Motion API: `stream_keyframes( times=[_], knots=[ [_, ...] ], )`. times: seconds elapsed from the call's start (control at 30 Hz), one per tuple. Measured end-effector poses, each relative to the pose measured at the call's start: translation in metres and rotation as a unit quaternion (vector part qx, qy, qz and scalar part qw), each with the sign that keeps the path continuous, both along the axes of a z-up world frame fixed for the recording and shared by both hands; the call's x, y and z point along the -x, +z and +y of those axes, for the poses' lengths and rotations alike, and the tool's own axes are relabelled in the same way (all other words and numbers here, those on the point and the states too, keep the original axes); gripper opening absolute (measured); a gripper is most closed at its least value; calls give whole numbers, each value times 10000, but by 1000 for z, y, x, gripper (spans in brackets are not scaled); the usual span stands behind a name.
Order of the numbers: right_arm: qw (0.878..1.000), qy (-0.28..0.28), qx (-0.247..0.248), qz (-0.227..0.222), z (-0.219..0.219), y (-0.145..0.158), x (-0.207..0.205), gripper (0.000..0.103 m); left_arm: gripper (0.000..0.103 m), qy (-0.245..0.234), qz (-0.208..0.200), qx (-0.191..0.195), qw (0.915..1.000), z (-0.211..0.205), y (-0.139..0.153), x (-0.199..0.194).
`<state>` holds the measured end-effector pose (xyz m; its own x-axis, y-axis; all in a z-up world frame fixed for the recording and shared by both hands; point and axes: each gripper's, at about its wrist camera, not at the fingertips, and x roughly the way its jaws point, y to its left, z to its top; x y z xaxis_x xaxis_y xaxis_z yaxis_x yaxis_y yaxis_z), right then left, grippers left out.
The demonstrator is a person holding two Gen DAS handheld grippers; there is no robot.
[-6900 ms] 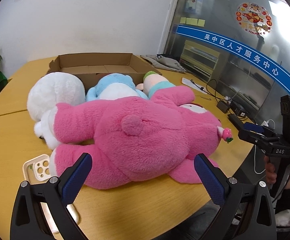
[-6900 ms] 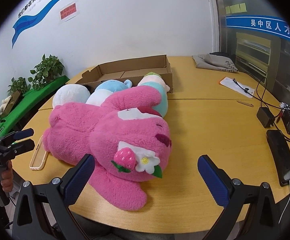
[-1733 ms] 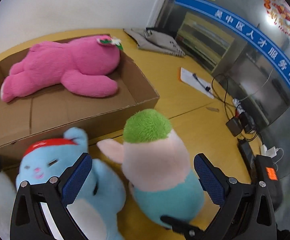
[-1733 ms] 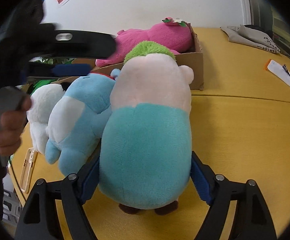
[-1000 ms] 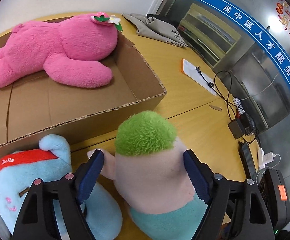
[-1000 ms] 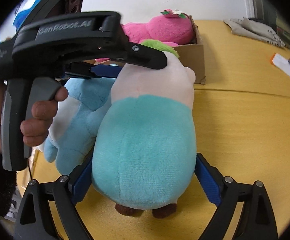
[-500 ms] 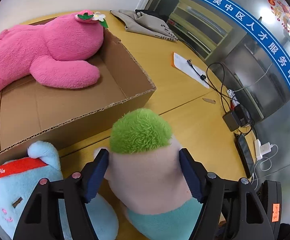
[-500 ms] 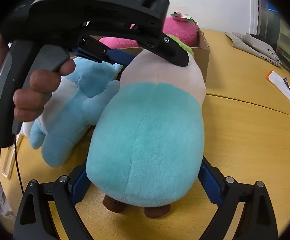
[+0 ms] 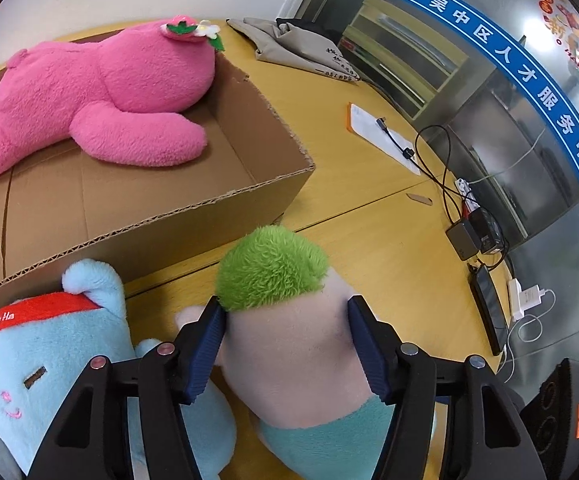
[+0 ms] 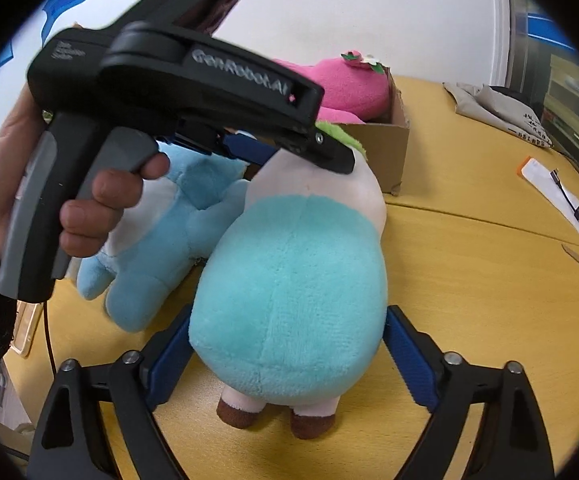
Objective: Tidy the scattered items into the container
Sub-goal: 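Close the right tool on the pig's body while the left tool grips its green head, then lift the teal pig with both tools and release it into the box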
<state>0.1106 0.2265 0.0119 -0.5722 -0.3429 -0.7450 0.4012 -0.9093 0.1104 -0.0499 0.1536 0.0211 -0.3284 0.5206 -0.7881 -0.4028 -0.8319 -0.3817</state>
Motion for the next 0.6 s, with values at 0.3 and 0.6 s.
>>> stream_keyframes(
  times=[0.3, 0.6],
  knots=[
    [9999, -23, -109, 0, -1, -10, 6, 83, 63, -174, 216, 174, 9995, 7, 4, -8],
    [9996, -184, -118, 166, -2, 0, -6, 73, 54, -412, 373, -92, 9984, 2, 27, -19]
  ],
)
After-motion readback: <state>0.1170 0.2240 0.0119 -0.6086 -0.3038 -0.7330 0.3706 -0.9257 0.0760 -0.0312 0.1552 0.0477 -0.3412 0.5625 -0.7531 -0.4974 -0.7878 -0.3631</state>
